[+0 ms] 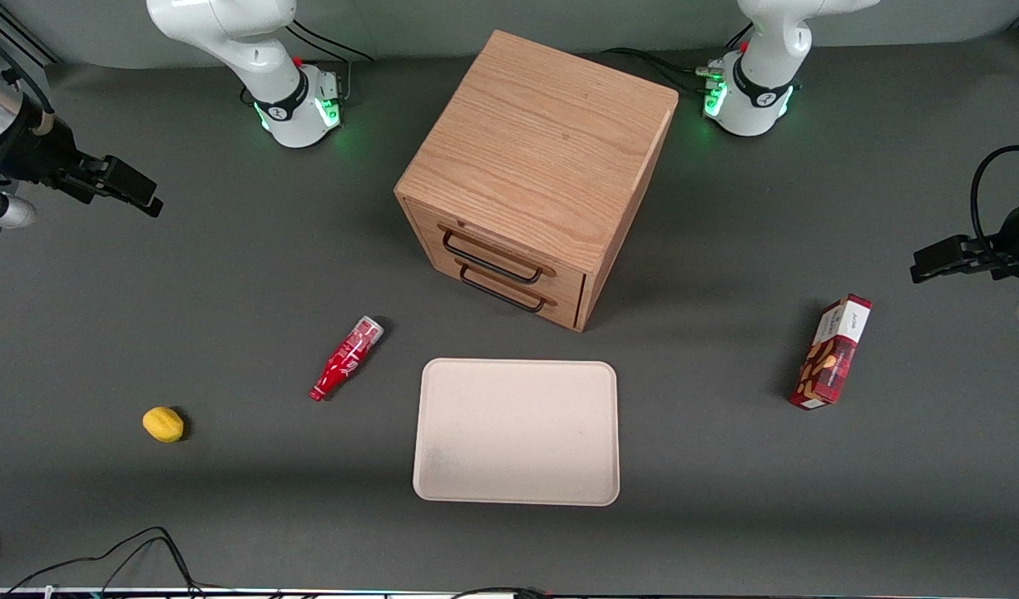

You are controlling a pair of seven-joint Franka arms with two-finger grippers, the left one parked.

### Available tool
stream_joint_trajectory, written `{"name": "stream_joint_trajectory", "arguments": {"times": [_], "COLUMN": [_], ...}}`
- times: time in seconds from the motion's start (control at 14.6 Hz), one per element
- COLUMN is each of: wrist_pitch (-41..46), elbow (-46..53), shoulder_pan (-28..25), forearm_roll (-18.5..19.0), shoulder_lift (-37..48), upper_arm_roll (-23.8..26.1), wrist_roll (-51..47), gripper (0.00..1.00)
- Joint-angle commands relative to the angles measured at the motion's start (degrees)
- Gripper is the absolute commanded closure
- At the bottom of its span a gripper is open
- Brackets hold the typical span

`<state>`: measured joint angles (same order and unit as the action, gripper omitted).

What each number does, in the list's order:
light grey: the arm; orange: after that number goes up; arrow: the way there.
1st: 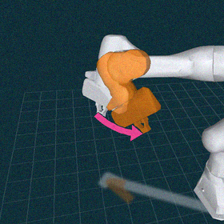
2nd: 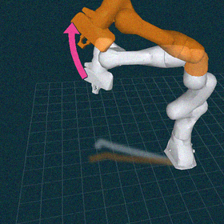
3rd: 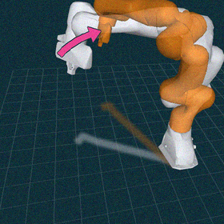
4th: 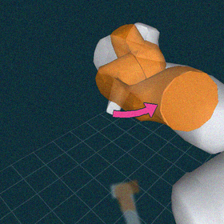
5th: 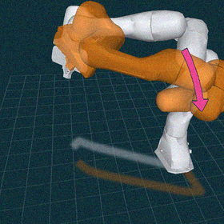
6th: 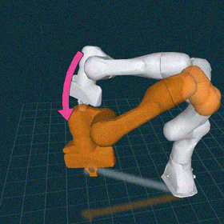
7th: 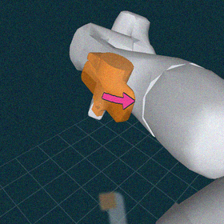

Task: Place coke bottle on tray
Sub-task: 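Move the right gripper out from rest toward the red Coca-Cola bottle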

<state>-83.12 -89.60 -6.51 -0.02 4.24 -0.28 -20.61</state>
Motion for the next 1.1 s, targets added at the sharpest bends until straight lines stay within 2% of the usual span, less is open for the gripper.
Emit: {"name": "stream_joint_trajectory", "arguments": {"times": [0.0,0.41,0.62,0.75,1.03], "wrist_pitch": [0.94,2.00,0.95,-3.69,-13.79], "elbow": [1.26,1.44,3.10,4.25,-1.70], "shoulder_pan": [0.36,-0.69,-0.43,-0.17,-0.17], "forearm_roll": [-1.22,-1.30,-1.30,-2.26,-4.11], "shoulder_lift": [-0.20,-0.28,-4.57,-9.40,-17.41], "upper_arm_roll": [-0.08,0.36,6.58,9.41,9.68], "wrist_roll": [0.04,1.01,2.51,-6.14,-20.77], "gripper": [0.00,0.00,0.00,0.00,0.00]}}
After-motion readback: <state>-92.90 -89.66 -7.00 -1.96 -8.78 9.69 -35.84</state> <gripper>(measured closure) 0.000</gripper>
